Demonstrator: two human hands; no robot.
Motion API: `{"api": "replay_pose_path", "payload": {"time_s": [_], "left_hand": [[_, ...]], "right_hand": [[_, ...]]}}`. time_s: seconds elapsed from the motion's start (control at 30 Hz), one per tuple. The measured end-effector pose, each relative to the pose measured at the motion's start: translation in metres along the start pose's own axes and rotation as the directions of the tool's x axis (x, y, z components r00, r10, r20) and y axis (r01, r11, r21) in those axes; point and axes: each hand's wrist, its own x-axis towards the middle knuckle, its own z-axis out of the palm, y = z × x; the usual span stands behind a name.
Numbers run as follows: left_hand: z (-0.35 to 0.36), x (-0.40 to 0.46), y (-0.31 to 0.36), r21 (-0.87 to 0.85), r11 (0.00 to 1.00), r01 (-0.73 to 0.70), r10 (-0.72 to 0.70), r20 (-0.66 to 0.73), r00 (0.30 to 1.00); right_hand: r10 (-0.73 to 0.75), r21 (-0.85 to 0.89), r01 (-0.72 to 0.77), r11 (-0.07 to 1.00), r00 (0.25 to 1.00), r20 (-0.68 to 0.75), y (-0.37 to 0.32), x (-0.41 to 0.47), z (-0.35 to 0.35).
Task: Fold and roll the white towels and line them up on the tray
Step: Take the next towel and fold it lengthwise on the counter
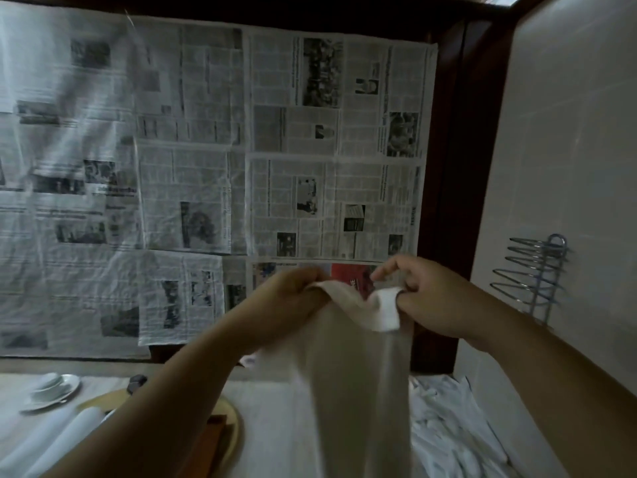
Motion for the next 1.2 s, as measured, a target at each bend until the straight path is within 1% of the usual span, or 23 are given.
{"api": "replay_pose_path", "payload": {"time_s": [0.07,0.1,0.13,0.17,0.2,0.23,0.27,0.3,0.33,0.37,0.4,0.43,0.5,0.53,0.6,0.63,0.73,0.8,0.87,0.97,1.03,1.13,1.2], "left_hand": [[-0.003,0.003,0.016,0.102,0.993,-0.064,0.063,0.007,0.998],[-0.005,0.004,0.023,0.138,0.988,-0.071,0.07,0.013,0.997],[-0.009,0.005,0.027,0.169,0.983,-0.071,0.07,0.011,0.997],[-0.014,0.004,0.029,0.194,0.979,-0.062,0.063,-0.001,0.998],[-0.018,0.001,0.028,0.211,0.976,-0.05,0.056,-0.025,0.998],[-0.023,-0.002,0.024,0.217,0.976,-0.028,0.04,-0.051,0.998],[-0.026,-0.006,0.019,0.221,0.975,0.002,0.011,-0.06,0.998],[-0.028,-0.01,0.012,0.235,0.971,0.036,-0.026,-0.043,0.999],[-0.026,-0.013,0.004,0.258,0.964,0.069,-0.069,-0.009,0.998],[-0.023,-0.016,-0.004,0.286,0.954,0.091,-0.103,0.025,0.994],[-0.017,-0.018,-0.012,0.305,0.947,0.105,-0.126,0.05,0.991],[-0.01,-0.019,-0.018,0.316,0.942,0.113,-0.142,0.07,0.987],[0.007,-0.022,-0.028,0.336,0.936,0.105,-0.149,0.107,0.983],[0.017,-0.023,-0.033,0.336,0.937,0.093,-0.144,0.129,0.981],[0.035,-0.024,-0.041,0.312,0.947,0.072,-0.133,0.179,0.975],[0.043,-0.026,-0.047,0.301,0.952,0.061,-0.127,0.206,0.97],[0.059,-0.029,-0.065,0.292,0.956,0.04,-0.128,0.288,0.949],[0.067,-0.036,-0.082,0.352,0.935,0.05,-0.173,0.327,0.929],[0.075,-0.047,-0.104,0.413,0.908,0.071,-0.236,0.363,0.901],[0.087,-0.066,-0.137,0.49,0.866,0.095,-0.338,0.434,0.835],[0.092,-0.075,-0.157,0.568,0.819,0.085,-0.396,0.45,0.8],[0.093,-0.084,-0.18,0.602,0.793,0.099,-0.454,0.473,0.755],[0.091,-0.088,-0.192,0.575,0.802,0.165,-0.494,0.481,0.725]], "right_hand": [[-0.097,0.022,0.097,0.995,0.995,0.001,-0.004,0.003,0.012],[-0.118,0.1,0.118,0.988,0.993,-0.015,-0.004,0.005,0.016],[-0.11,0.232,0.115,0.966,0.993,-0.037,-0.003,0.007,0.019],[-0.063,0.409,0.082,0.909,0.996,-0.06,0.001,0.009,0.02],[0.02,0.593,0.017,0.805,0.998,-0.056,0.006,0.01,0.02],[0.099,0.734,-0.052,0.677,0.995,-0.021,0.013,0.011,0.019],[0.155,0.809,-0.11,0.577,0.988,0.024,0.021,0.01,0.02],[0.184,0.823,-0.165,0.544,0.98,0.075,0.031,0.01,0.023],[0.204,0.779,-0.216,0.589,0.972,0.116,0.039,0.009,0.027],[0.198,0.67,-0.238,0.703,0.97,0.138,0.048,0.007,0.032],[0.162,0.53,-0.222,0.818,0.974,0.157,0.054,0.005,0.037],[0.103,0.41,-0.177,0.895,0.975,0.197,0.058,0.003,0.043],[0.005,0.289,-0.087,0.953,0.962,0.271,0.063,0.002,0.053],[-0.02,0.233,-0.046,0.971,0.962,0.271,0.067,0.002,0.057],[-0.061,0.085,0.042,0.995,0.971,0.231,0.077,0.005,0.062],[-0.074,0.017,0.072,0.997,0.968,0.24,0.082,0.006,0.064],[-0.039,-0.136,0.098,0.986,0.923,0.383,0.099,0.006,0.063],[0.009,-0.198,0.091,0.976,0.891,0.454,0.12,0.003,0.062],[0.044,-0.221,0.075,0.972,0.871,0.488,0.145,-0.002,0.067],[0.137,-0.203,-0.038,0.978,0.858,0.496,0.186,-0.014,0.084],[0.184,-0.201,-0.091,0.975,0.836,0.517,0.209,-0.022,0.097],[0.173,-0.199,-0.078,0.977,0.833,0.526,0.231,-0.03,0.103],[0.178,-0.198,-0.075,0.977,0.799,0.574,0.241,-0.03,0.098]]}}
